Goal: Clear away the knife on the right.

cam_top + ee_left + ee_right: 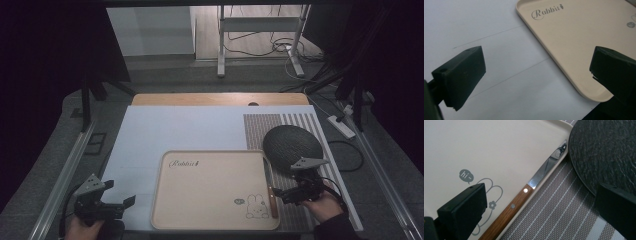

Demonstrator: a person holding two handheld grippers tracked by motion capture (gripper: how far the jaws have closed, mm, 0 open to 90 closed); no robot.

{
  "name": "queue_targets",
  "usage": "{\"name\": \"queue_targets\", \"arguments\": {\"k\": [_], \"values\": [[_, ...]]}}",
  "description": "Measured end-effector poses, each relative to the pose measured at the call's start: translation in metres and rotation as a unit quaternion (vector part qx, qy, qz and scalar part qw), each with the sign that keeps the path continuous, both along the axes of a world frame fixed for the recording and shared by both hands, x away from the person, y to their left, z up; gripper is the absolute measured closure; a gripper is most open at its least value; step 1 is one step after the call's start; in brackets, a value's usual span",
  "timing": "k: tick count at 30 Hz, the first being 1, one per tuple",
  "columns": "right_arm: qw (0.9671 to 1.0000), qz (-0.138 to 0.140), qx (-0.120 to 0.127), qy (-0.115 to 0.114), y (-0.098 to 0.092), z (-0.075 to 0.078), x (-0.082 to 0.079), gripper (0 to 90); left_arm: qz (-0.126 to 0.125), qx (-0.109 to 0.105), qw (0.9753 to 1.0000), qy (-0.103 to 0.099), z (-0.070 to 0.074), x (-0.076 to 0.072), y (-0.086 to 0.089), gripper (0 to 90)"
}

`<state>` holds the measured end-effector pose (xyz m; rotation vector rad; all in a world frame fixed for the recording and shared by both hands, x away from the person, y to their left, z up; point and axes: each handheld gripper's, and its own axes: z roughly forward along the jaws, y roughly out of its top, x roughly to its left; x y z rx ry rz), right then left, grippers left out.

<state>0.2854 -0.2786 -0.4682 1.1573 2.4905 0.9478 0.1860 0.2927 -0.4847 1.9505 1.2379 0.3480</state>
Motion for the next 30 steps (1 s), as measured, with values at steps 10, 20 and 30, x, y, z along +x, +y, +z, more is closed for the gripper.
{"name": "queue_targets", "arguments": {"k": [10, 20, 30], "values": [[0.9997, -0.020, 0.009, -0.006, -0.013, 0.000, -0.013, 0.0, -0.003, 0.000, 1.0000, 0.005, -0.001, 0.001, 0.000, 0.0], [0.9983, -0.049, 0.021, -0.022, -0.030, 0.001, -0.025, 0.0, -0.002, 0.001, 1.0000, 0.009, -0.001, 0.001, 0.000, 0.0], [0.9972, -0.063, 0.019, -0.035, -0.037, 0.004, -0.034, 0.0, 0.001, 0.000, 0.9999, 0.011, -0.001, 0.002, 0.000, 0.0]]}}
